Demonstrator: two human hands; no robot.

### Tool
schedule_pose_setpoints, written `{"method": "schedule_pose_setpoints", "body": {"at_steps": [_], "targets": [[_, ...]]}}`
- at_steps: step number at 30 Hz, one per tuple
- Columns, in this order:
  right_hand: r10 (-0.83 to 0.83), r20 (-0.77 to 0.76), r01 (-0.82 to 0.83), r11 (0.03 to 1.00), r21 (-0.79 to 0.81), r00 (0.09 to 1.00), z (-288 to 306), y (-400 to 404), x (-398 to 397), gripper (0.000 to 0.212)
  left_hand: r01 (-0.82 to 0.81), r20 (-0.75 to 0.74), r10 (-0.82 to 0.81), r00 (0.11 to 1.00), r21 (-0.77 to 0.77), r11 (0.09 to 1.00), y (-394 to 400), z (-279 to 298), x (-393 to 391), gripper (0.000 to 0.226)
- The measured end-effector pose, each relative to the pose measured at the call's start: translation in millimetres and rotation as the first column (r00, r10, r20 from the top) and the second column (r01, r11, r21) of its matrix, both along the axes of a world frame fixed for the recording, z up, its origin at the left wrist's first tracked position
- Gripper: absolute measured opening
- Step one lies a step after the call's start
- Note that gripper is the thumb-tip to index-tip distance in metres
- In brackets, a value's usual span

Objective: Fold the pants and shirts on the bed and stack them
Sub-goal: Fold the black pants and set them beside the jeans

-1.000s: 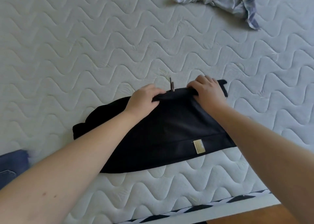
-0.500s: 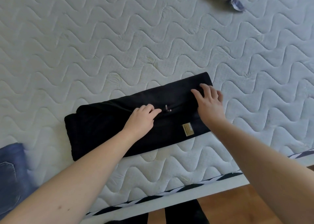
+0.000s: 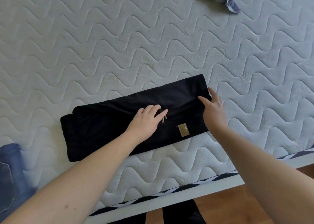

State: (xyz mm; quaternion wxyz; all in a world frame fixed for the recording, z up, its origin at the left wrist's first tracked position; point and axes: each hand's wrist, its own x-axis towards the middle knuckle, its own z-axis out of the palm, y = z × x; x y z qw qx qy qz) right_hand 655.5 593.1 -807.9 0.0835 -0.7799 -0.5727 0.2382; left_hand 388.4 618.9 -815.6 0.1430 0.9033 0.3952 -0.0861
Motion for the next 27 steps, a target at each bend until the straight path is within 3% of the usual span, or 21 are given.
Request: {"method": "schedule_pose_setpoints", "body": {"at_steps": [3,5,8,12,17,23,27], "targets": [[-0.179,-0.023,0.179,0.984,-0.002,0.984,1.1,-2.4,0.7,0.042,0.078,-0.09,-0.079,0.993,-0.014,0.997,-14.6,-8.0,2.1,0.068],[-0.355,-0.14,0.363,0.931,0.033,0.924,3.7,-2.5,-2.6,0.033,0.077,-0.102,-0.083,0.991,-0.064,0.995,-20.8,-13.4,1.6,0.073],[-0.513,-0.266,0.52,0.853,-0.049,0.816,5.7,7.7,-7.9,0.034,0.05,-0.085,-0.059,0.995,-0.099,0.994,-20.6,-12.7,5.0,0.072],[-0.546,-0.233,0.51,0.837,-0.201,0.804,3.3,22.7,-6.0,0.049,0.035,-0.072,-0.044,0.996,-0.117,0.992,-15.3,-8.8,9.3,0.068],[-0.572,-0.067,0.535,0.798,-0.278,0.817,3.1,32.9,0.1,0.059,-0.011,0.092,0.016,0.996,-0.047,0.999,2.0,1.5,23.1,0.036],[-0.631,-0.293,0.516,0.766,-0.384,0.718,0.5,36.7,8.7,0.059,-0.041,-0.087,0.038,0.995,-0.03,0.999,-3.3,-8.7,36.9,0.053],[-0.577,-0.268,0.454,0.794,-0.404,0.771,0.6,41.1,12.2,0.048,-0.054,-0.145,0.046,0.988,-0.051,0.997,-11.4,-11.1,35.9,0.056]]}}
